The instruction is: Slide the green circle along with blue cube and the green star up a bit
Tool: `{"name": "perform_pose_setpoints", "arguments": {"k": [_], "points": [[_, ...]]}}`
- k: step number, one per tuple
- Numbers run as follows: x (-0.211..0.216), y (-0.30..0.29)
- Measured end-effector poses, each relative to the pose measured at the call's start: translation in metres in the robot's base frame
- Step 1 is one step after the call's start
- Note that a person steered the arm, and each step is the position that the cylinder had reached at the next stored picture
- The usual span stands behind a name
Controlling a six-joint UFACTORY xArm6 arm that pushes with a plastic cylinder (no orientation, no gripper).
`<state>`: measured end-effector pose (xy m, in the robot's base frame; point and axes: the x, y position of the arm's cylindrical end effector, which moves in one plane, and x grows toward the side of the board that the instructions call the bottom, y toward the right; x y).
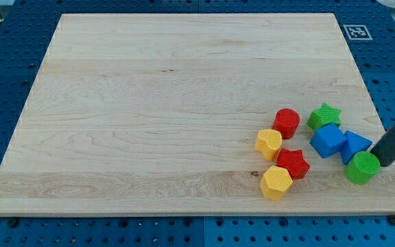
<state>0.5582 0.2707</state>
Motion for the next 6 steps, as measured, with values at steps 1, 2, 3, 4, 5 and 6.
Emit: {"name": "perform_pose_setpoints", "arguments": {"k": [1,2,3,4,5,6], "points": [[0.043,0.014],[0.043,0.014],[0.043,-0.005],[0.026,-0.047],[0.008,-0.072],[-0.029,-0.082]]}}
